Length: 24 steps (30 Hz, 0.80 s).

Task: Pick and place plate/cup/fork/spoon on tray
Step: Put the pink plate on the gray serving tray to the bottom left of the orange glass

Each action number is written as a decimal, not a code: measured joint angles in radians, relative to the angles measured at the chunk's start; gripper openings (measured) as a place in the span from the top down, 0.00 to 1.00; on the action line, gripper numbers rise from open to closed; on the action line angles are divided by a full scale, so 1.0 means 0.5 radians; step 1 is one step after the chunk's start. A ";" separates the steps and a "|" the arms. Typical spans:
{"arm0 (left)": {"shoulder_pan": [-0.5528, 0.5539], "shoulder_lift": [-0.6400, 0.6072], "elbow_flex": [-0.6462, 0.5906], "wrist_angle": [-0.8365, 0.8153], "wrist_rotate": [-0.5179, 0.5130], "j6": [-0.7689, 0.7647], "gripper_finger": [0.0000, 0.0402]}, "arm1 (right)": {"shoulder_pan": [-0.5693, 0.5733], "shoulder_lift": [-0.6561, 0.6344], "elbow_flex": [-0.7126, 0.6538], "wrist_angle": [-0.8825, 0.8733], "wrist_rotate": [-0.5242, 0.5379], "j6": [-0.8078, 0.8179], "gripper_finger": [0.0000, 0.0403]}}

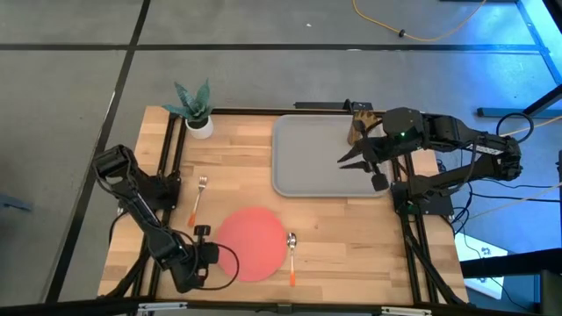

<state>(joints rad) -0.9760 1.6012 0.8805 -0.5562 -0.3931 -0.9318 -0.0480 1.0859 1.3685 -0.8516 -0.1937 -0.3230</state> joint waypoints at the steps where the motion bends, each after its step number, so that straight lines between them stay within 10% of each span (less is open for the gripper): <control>1: 0.000 0.000 0.044 -0.050 -0.004 0.000 0.89 | 0.020 0.001 0.000 0.000 0.041 0.000 0.82; 15: -0.125 -0.002 0.790 -0.779 -0.667 -0.222 0.89 | 0.935 0.398 0.000 -0.028 1.049 0.199 0.85; 24: -0.285 -0.002 0.872 -0.805 -0.927 -0.228 0.89 | 1.296 0.893 -0.001 0.129 1.177 0.366 0.85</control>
<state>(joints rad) -1.1183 1.6005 1.3167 -0.9589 -0.8565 -1.0458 0.5999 1.5324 1.3682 -0.7874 0.3949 -0.1398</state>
